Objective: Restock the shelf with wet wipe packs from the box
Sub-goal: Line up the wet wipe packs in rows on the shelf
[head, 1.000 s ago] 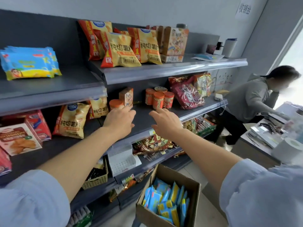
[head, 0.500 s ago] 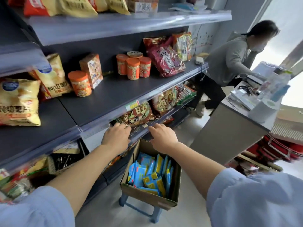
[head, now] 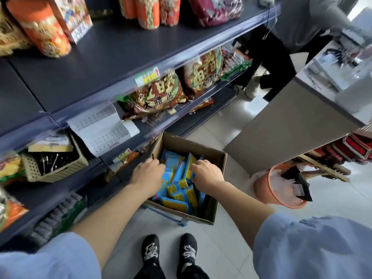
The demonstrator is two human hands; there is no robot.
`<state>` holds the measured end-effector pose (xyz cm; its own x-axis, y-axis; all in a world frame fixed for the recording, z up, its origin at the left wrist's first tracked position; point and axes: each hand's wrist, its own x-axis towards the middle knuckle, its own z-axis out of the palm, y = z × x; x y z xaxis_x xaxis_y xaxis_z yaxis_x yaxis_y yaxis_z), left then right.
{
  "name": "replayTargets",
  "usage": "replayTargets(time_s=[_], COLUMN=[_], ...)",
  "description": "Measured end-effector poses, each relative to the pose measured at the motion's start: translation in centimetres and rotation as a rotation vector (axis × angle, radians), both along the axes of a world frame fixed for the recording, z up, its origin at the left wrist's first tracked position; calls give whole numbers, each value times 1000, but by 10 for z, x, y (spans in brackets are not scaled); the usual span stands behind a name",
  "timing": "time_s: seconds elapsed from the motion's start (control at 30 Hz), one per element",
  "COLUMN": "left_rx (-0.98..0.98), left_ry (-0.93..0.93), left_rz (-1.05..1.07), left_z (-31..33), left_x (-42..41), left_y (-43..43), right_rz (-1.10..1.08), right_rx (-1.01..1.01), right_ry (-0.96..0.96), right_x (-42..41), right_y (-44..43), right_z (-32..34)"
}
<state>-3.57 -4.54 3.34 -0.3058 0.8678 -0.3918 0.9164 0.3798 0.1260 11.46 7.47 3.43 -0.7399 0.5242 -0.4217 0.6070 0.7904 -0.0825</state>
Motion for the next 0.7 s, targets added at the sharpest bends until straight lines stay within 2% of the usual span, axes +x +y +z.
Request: replayTargets(time_s=[0.23, 0.37, 0.6, 0.7], left_rx=[-198, -201, -277, -197], left_ry=[-128, -206, -170, -201], left_rz=[-13, 46, 80, 153], left_z=[-79, -118, -151, -143], left_x=[26, 38, 40, 30], left_y=[13, 22, 37, 41], right_rz=[128, 179, 142, 68], right_rx=[-60, -67, -86, -141], right_ry=[-148, -223, -202, -148], right_x=[10, 11, 14, 10], right_y=[6, 11, 16, 24], right_z=[-78, -108, -137, -129])
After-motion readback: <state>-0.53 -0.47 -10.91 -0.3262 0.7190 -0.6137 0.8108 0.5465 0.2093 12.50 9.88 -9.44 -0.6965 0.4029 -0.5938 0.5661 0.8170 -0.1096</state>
